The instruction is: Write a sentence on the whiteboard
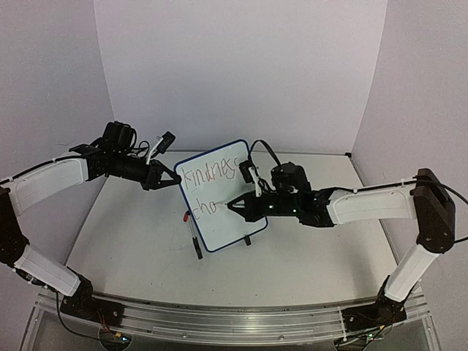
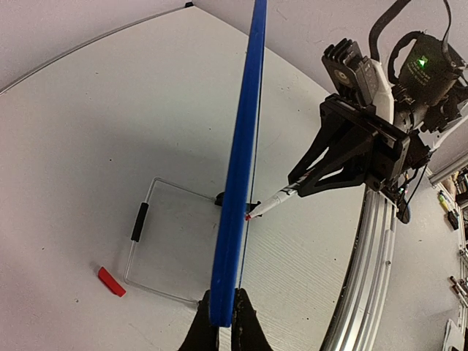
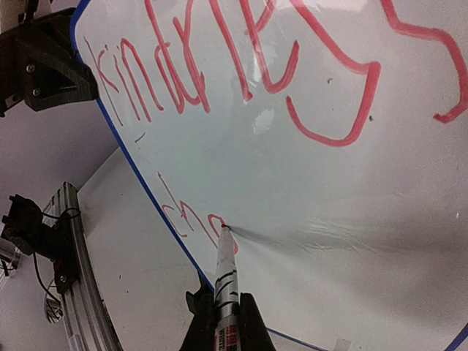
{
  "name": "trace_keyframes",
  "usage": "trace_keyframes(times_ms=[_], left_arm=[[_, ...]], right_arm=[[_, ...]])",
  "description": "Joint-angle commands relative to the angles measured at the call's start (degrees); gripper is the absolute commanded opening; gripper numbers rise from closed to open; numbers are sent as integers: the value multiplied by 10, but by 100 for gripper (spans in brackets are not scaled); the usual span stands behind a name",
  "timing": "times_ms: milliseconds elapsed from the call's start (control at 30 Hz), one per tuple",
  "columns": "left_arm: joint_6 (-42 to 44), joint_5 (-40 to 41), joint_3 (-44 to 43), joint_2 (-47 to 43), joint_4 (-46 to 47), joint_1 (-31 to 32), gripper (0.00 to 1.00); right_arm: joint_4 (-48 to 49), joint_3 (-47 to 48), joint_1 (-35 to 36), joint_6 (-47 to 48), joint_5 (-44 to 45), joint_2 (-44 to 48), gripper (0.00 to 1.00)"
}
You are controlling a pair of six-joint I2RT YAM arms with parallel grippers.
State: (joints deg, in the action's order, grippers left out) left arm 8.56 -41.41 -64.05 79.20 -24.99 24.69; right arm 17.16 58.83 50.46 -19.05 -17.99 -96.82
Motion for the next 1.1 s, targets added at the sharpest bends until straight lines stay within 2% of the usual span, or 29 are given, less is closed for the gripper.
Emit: trace_keyframes(times_ms=[0,400,700,1067], left_arm=[[23,26,-1,15,-33,5,0],[23,25,-1,17,-32,6,0],[23,25,-1,16,-31,5,0],[23,25,-1,17,-32,5,0]], right_arm=[[11,-18,-5,-9,40,3,0],[9,-26,-5,-6,61,26,0],[19,-15,-5,0,6,61,0],[19,6,-5,0,8,31,0]])
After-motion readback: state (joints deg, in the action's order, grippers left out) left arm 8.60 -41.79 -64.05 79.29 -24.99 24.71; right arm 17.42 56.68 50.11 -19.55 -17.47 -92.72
